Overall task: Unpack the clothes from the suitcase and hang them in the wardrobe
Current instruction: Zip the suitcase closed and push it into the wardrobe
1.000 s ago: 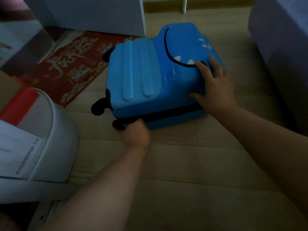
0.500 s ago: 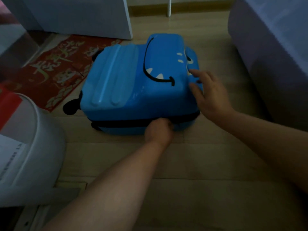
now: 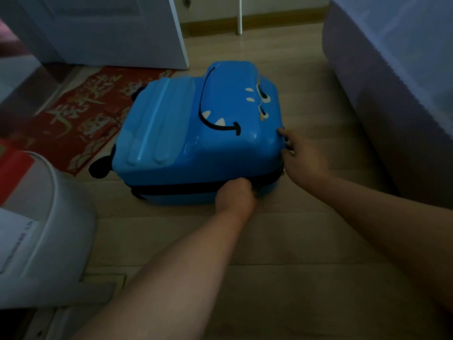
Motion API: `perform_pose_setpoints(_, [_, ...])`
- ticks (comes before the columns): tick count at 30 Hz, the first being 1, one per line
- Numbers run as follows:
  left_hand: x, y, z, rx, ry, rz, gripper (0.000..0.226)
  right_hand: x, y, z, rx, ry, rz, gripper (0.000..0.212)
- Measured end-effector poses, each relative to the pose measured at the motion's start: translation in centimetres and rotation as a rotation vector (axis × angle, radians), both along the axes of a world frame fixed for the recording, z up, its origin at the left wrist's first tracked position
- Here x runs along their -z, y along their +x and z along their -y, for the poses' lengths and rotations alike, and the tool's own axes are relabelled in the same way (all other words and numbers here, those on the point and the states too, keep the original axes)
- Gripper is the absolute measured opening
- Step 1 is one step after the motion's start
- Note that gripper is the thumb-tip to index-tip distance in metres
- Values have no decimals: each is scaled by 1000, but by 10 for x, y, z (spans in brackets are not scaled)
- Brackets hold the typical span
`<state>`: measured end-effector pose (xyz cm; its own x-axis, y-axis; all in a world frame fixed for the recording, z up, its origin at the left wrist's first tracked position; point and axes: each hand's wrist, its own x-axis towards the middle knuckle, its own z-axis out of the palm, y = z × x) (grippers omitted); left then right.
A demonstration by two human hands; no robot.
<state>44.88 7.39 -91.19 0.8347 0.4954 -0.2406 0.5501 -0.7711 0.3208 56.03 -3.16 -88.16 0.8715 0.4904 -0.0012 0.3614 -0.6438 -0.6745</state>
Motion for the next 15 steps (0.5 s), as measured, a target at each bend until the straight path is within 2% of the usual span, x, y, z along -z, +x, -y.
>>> perform_pose_setpoints(3, [-13, -1, 8, 67, 65, -10, 32, -2, 7, 6, 35, 95, -124, 40])
perform_pose_setpoints(6, [-42, -1, 11, 107, 261, 189, 45, -6, 13, 10, 204, 329, -380, 34])
perform_pose_setpoints(9, [-64, 3, 1, 39, 339, 437, 43, 3, 20, 18, 283, 186, -384, 36])
perform_pose_setpoints(12, [-72, 4, -8, 14, 373, 618, 42, 15, 19, 23, 258, 2, -425, 37])
perform_pose_setpoints(15, [-82, 6, -19, -95, 380, 738, 37, 19, 16, 22, 233, -6, -487, 40])
